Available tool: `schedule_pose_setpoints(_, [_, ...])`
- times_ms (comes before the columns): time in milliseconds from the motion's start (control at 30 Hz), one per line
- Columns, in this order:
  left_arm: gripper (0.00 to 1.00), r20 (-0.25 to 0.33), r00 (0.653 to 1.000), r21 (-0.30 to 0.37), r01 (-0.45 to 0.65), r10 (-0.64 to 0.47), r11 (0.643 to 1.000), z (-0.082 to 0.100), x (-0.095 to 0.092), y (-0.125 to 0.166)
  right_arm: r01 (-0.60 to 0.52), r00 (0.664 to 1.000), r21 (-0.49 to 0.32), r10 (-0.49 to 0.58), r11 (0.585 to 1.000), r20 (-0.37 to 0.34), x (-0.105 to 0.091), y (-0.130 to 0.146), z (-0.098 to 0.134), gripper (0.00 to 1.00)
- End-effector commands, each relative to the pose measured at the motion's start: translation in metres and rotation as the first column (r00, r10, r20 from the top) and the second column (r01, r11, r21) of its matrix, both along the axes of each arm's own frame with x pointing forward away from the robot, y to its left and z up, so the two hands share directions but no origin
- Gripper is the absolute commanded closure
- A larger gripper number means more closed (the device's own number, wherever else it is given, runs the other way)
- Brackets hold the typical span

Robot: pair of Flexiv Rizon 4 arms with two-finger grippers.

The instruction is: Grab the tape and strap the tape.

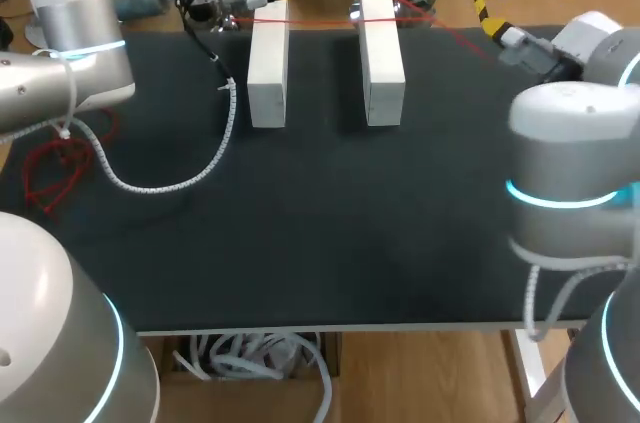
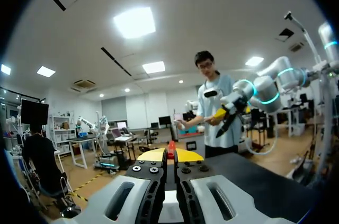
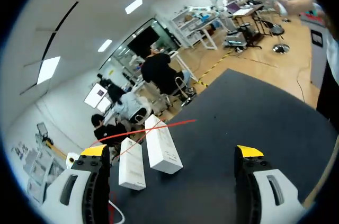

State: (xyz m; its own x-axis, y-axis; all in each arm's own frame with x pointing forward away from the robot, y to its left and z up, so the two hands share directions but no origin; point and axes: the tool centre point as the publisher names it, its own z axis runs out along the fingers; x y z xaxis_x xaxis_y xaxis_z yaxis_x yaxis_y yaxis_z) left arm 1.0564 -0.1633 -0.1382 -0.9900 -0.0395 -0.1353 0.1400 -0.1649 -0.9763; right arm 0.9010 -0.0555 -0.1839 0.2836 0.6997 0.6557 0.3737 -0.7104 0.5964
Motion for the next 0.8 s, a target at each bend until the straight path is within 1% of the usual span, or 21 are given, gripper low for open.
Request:
schedule_pose_setpoints(33, [1.00,0.000,1.000,0.000,0.002,-0.002,1.000,-0.0001,0.0006,0.0002,0.436,0.842,0.324,-0.508,0.840,0.183,0.0028,0.0099,-0.0161,0.00])
schedule_pose_setpoints(100, [1.00,0.000,1.000,0.000,0.002,-0.002,1.000,-0.0001,0.0006,0.0002,0.434,0.837,0.339,-0.513,0.835,0.192,0.0051,0.0081,-0.0217,0.00])
schedule_pose_setpoints(133, [1.00,0.000,1.000,0.000,0.002,-0.002,1.000,-0.0001,0.0006,0.0002,0.420,0.839,0.338,-0.502,0.842,0.210,0.0073,0.0060,-0.0254,0.00])
schedule_pose_setpoints(800, [1.00,0.000,1.000,0.000,0.002,-0.002,1.000,-0.0001,0.0006,0.0002,0.420,0.839,0.338,-0.502,0.842,0.210,0.0073,0.0060,-0.0254,0.00])
